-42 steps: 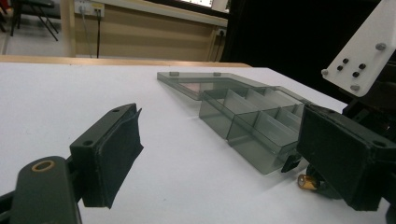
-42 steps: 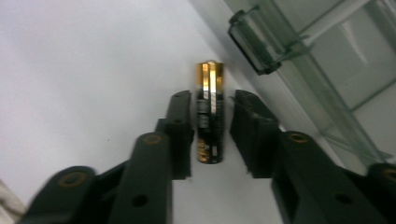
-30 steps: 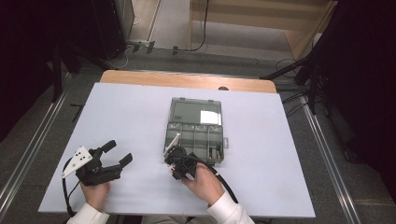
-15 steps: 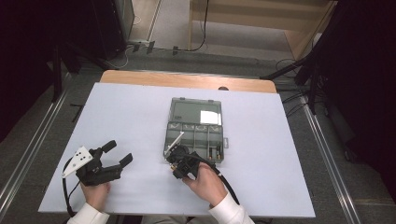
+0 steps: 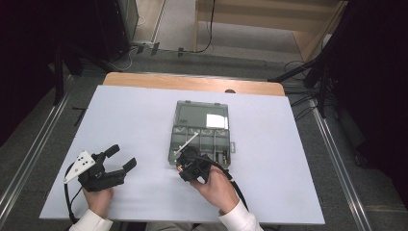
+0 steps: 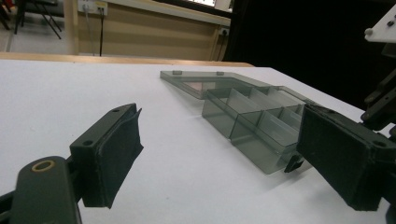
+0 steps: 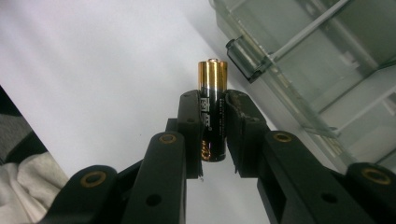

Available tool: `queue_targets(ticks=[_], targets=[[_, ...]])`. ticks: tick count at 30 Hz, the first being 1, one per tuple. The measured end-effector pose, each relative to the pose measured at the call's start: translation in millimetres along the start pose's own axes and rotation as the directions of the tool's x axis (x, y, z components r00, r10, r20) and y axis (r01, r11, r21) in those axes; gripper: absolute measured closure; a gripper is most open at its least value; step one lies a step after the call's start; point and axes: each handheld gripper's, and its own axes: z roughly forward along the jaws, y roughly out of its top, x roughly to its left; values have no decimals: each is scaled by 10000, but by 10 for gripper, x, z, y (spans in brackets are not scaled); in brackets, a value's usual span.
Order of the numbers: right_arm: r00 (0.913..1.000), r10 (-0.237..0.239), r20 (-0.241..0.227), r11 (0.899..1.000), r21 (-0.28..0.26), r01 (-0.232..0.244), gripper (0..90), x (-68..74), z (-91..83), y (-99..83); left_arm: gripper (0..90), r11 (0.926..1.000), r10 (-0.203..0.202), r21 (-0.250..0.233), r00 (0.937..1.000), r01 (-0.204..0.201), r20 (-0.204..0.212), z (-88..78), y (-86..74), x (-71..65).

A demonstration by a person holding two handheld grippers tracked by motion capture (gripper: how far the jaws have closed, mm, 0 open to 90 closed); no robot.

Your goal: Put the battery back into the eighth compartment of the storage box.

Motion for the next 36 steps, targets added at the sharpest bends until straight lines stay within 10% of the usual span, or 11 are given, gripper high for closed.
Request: queue_targets(ticks=[23,36], targets=[[9915,1300,-15,9780,-1643,-1285,778,-359,-274,-204,132,10000,15,17,10000,-15,-6,1,-2,0],[9601,2792,-166,9304,-2425,-2748,778,-709,-353,-446,132,10000,-19,27,10000,19,-29,9,-8,1]])
